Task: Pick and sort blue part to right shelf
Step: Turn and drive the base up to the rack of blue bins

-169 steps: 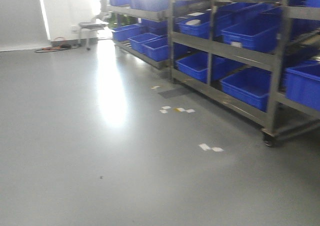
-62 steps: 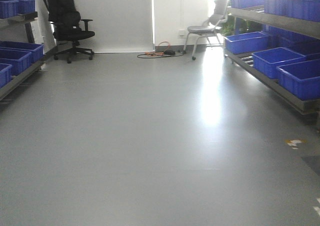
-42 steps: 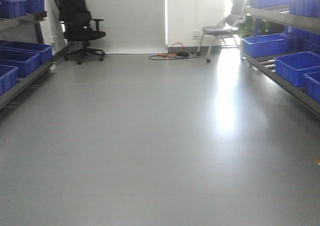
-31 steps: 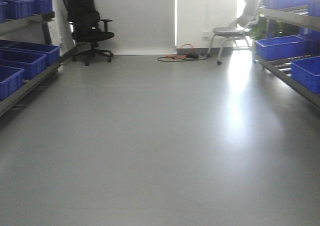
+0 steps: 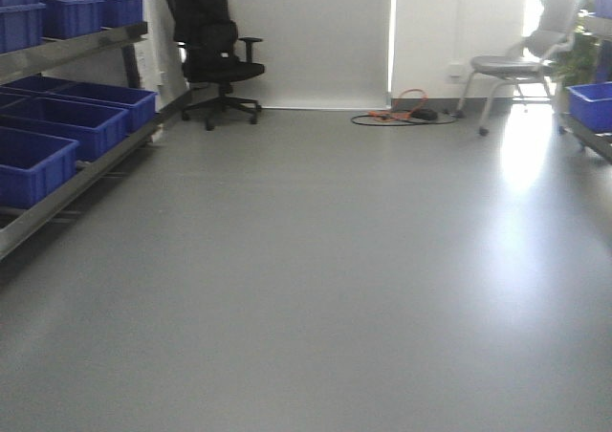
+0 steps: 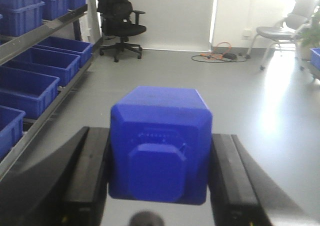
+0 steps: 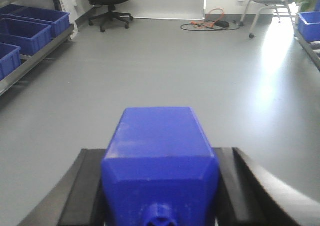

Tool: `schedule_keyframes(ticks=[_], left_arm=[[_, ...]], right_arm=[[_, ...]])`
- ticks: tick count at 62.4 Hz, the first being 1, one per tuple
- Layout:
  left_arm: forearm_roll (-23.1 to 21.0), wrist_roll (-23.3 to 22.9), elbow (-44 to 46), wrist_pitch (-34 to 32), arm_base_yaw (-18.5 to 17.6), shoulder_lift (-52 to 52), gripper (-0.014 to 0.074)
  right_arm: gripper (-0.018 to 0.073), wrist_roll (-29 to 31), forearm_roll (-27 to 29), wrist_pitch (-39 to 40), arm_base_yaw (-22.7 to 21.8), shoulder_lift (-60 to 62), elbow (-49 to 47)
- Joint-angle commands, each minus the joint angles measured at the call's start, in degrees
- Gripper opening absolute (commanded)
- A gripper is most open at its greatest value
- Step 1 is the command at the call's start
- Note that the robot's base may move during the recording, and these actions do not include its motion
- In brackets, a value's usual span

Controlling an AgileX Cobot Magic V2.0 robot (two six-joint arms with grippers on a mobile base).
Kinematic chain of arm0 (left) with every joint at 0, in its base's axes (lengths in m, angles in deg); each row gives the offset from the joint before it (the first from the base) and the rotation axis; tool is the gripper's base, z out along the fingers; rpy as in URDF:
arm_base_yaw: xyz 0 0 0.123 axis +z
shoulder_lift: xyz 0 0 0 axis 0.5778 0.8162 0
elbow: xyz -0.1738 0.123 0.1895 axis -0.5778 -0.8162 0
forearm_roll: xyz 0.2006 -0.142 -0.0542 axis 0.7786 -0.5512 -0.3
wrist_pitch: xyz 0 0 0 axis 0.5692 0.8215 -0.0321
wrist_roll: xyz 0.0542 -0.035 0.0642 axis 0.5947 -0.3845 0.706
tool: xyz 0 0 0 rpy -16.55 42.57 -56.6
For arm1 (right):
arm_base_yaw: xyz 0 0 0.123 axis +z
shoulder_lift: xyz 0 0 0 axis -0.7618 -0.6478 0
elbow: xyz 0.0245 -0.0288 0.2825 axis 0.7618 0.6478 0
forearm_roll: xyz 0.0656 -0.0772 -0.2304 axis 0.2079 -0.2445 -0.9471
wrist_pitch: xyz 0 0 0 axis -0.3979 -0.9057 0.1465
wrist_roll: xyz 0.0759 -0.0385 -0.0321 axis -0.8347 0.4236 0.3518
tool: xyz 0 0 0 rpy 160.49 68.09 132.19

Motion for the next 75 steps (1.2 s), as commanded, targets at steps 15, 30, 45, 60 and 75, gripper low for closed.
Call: schedule_keyframes(ticks=[15,30,45,60,75], left_arm=[[0.12,-0.21,1.84,-5.54,0.13,0.74,0.0262],[0.12,-0.21,1.84,-5.54,0.13,1.47,0.0262],[0.12,-0.21,1.84,-5.54,0.13,1.9,0.0262],[0.12,-0.21,1.84,-5.54,0.13,1.9,0.0261],[0.12,-0.21,1.84,-5.54,0.13,1.9,0.0262]], right_arm=[[0.0372,0.42,0.26,5.48,-0.31,-0.41,-1.69],[0.0372,0.42,0.26,5.48,-0.31,-0.41,-1.69],[0.0372,0.42,0.26,5.48,-0.31,-0.41,-1.69],[0.0372,0.42,0.26,5.48,-0.31,-0.41,-1.69],[0.0372,0.42,0.26,5.48,-0.31,-0.41,-1.69]])
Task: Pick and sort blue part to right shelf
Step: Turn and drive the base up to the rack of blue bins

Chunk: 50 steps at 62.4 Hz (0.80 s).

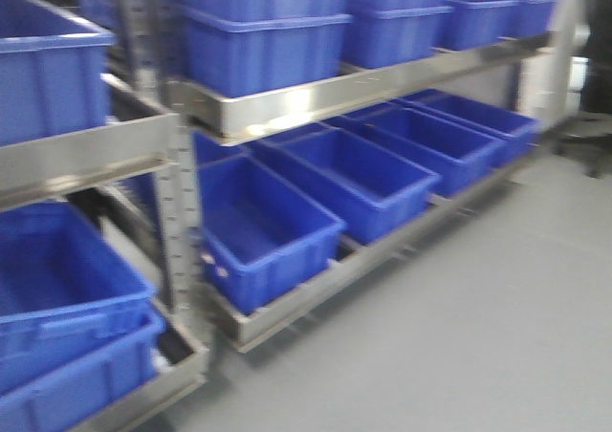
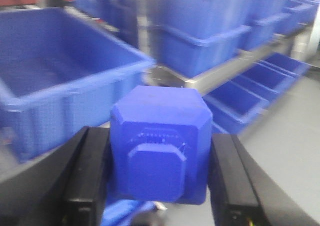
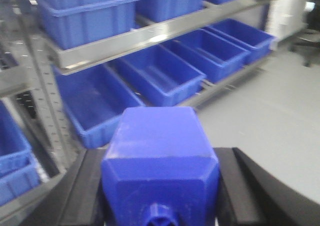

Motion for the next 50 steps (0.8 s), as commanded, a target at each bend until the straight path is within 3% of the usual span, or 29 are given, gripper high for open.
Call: schedule_keyframes(ticks=[1,50], left_arm=[[0.12,-0.21,1.84,-5.43,0.13,0.34,0.0262],[0.12,-0.21,1.84,-5.43,0.13,0.34,0.0262]], right_arm=[[0.0372,0.42,0.26,5.52,-0.31,-0.41,-1.69],[0.0372,0.42,0.26,5.52,-0.31,-0.41,-1.69]])
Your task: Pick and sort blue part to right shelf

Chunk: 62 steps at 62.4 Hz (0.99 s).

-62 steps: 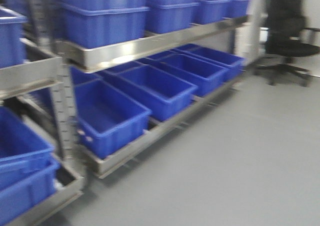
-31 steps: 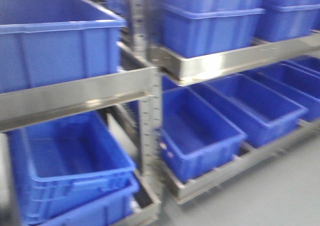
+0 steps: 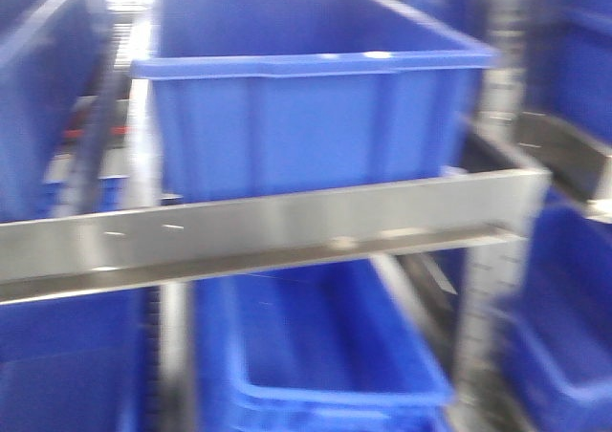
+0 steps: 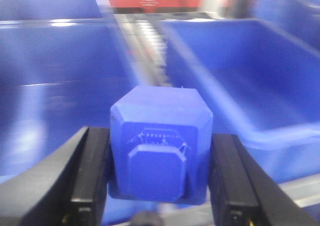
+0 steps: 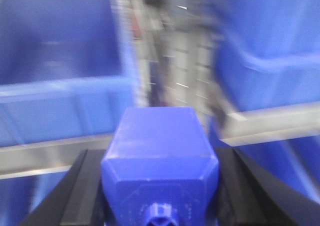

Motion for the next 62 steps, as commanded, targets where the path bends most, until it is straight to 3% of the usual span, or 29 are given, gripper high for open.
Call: schedule_keyframes(ticks=[1,62], left_arm=[[0.12,-0.21,1.84,-5.43,0.13,0.34,0.0262],[0.12,-0.21,1.84,-5.43,0.13,0.34,0.0261]], right_arm=[[0.0372,0.42,0.26,5.52,-0.31,-0.41,-1.69],[0.0372,0.42,0.26,5.52,-0.31,-0.41,-1.69]])
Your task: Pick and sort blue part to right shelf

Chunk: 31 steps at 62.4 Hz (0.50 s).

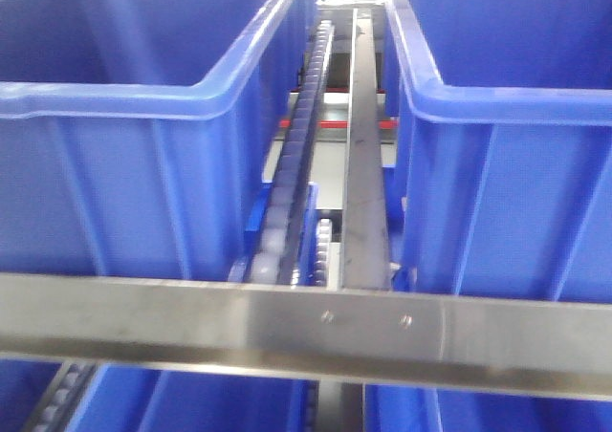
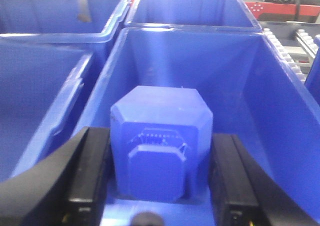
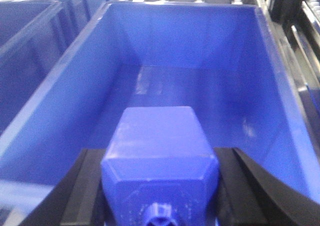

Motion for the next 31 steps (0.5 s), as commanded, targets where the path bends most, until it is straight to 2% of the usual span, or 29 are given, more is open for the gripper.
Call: schedule_keyframes(ticks=[1,31], left_arm=[[0.12,-0.21,1.84,-5.43,0.13,0.34,0.0262],[0.12,-0.21,1.84,-5.43,0.13,0.48,0.0262]], right_arm=[[0.0372,0.42,0.26,5.52,-0.31,-0.41,-1.69],[0.0372,0.42,0.26,5.48,-0.31,-0.41,-1.69]])
